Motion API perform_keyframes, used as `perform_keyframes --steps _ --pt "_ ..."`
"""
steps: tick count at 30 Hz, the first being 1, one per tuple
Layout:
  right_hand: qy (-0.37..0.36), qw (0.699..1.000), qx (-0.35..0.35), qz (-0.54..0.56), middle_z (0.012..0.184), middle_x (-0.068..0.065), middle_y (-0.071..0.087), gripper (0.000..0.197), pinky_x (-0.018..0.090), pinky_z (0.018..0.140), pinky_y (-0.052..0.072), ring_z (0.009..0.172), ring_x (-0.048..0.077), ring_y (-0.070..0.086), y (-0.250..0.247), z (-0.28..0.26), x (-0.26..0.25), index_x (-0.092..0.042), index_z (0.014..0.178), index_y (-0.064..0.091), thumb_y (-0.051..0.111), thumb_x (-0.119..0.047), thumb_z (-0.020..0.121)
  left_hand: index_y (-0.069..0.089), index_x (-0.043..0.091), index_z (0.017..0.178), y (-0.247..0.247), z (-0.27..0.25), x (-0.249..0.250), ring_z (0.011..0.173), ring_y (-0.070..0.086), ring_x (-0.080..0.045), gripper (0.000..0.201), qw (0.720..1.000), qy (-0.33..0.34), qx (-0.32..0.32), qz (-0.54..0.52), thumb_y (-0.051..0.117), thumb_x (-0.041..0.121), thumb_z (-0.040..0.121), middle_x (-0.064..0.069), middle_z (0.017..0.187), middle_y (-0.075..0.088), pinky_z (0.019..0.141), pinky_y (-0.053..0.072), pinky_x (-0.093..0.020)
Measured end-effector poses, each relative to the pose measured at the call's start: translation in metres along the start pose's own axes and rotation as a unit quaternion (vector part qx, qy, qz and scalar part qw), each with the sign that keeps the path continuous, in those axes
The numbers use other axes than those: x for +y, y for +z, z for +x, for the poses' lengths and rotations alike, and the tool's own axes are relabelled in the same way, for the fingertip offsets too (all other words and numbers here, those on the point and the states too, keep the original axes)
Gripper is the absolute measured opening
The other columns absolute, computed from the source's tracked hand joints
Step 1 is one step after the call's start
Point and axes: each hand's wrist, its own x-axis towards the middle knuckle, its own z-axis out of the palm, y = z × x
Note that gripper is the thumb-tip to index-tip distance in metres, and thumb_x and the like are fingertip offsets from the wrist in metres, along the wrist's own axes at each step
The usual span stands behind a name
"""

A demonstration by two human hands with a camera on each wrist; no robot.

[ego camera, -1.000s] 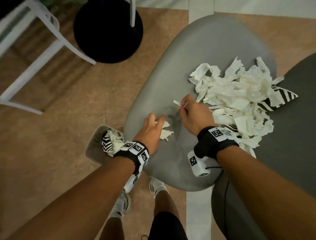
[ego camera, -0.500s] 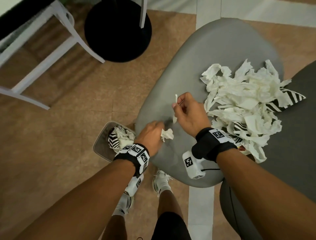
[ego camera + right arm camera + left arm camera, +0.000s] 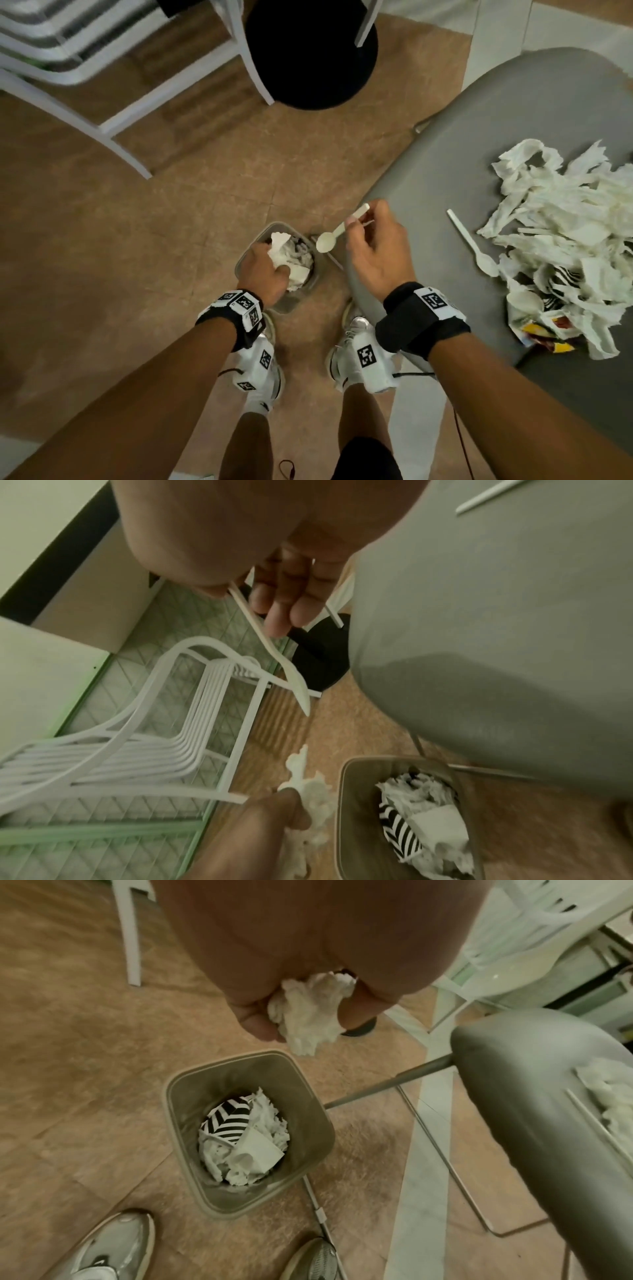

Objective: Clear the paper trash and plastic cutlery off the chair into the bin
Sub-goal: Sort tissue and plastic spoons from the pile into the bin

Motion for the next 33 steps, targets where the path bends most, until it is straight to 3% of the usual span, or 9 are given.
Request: perform_keyframes --steps 4,7,9,12,14,21,24,29,33 --pt "0.009 0.999 -0.033 -0.018 0.079 -0.004 0.066 0.012 0.035 0.065 0.054 0.070 0.012 0.062 0.036 -0.007 0.000 -0.020 0.092 0.054 0.057 -0.031 0.094 0.032 0.026 0.148 -0.004 0.004 -0.025 0.128 0.051 -0.028 0.071 0.995 0.007 -0.086 -0.042 0.048 0.038 0.079 -0.003 0.146 0.047 0.105 0.045 -0.042" --pt "0.012 0.997 -0.057 -0.043 0.084 -0.007 0.068 0.011 0.026 0.067 0.054 0.072 0.006 0.064 0.061 -0.010 0.007 -0.019 0.095 0.057 0.063 -0.029 0.094 0.029 0.029 0.151 -0.013 0.003 -0.040 0.128 0.051 -0.029 0.062 0.996 0.021 -0.079 -0.027 0.046 0.028 0.091 -0.004 0.147 0.049 0.105 0.043 -0.039" --pt "0.036 0.990 -0.111 -0.085 0.092 -0.007 0.069 0.014 0.027 0.073 0.054 0.079 0.009 0.065 0.080 -0.007 0.019 -0.021 0.099 0.060 0.065 -0.032 0.092 0.034 0.029 0.149 -0.022 0.002 -0.048 0.123 0.055 -0.028 0.056 0.997 0.038 -0.057 -0.025 0.046 0.022 0.094 -0.004 0.142 0.054 0.101 0.044 -0.034" --pt "0.085 0.931 -0.266 -0.236 0.107 0.004 0.069 0.028 0.030 0.077 0.049 0.099 0.026 0.066 0.104 -0.005 0.032 -0.024 0.114 0.059 0.060 -0.037 0.090 0.043 0.018 0.140 -0.038 0.001 -0.060 0.120 0.056 -0.030 0.046 0.998 0.046 -0.028 -0.016 0.047 0.017 0.095 -0.010 0.134 0.059 0.098 0.046 -0.035" --pt "0.087 0.909 -0.299 -0.277 0.117 0.007 0.068 0.031 0.032 0.082 0.049 0.106 0.031 0.064 0.109 -0.004 0.029 -0.026 0.120 0.059 0.057 -0.033 0.090 0.043 0.010 0.138 -0.047 0.001 -0.066 0.120 0.056 -0.034 0.043 0.999 0.035 -0.018 -0.003 0.047 0.013 0.095 -0.015 0.133 0.058 0.098 0.046 -0.036" --pt "0.083 0.951 -0.263 -0.141 0.094 -0.008 0.067 0.019 0.025 0.085 0.050 0.097 0.018 0.067 0.075 0.009 0.004 -0.022 0.110 0.067 0.059 -0.021 0.093 0.058 0.010 0.119 -0.057 0.004 -0.044 0.101 0.064 -0.032 0.028 0.997 0.053 -0.007 0.054 0.048 0.014 0.093 -0.015 0.114 0.068 0.087 0.052 -0.037" --pt "0.091 0.956 -0.254 -0.112 0.092 -0.006 0.069 0.019 0.031 0.087 0.053 0.092 0.018 0.067 0.040 0.018 -0.002 -0.022 0.109 0.065 0.056 -0.017 0.093 0.061 0.012 0.116 -0.054 0.000 -0.003 0.098 0.065 -0.031 0.027 0.994 0.086 -0.002 0.066 0.048 0.014 0.093 -0.014 0.109 0.070 0.086 0.053 -0.036" --pt "0.107 0.969 -0.188 -0.117 0.088 -0.003 0.068 0.017 0.029 0.084 0.051 0.087 0.018 0.063 -0.038 0.023 0.022 -0.028 0.093 0.063 0.053 -0.014 0.090 0.064 0.018 0.106 -0.033 -0.006 0.079 0.084 0.067 -0.027 0.021 0.984 0.149 -0.008 0.094 0.047 0.015 0.093 -0.008 0.097 0.073 0.077 0.056 -0.034" --pt "0.153 0.972 -0.130 -0.123 0.090 -0.004 0.067 0.016 0.033 0.088 0.052 0.090 0.021 0.065 -0.103 0.016 0.066 -0.032 0.090 0.062 0.054 -0.018 0.089 0.063 0.021 0.106 0.005 -0.013 0.142 0.089 0.068 -0.026 0.022 0.968 0.209 -0.032 0.134 0.048 0.019 0.089 -0.003 0.097 0.072 0.083 0.055 -0.035"
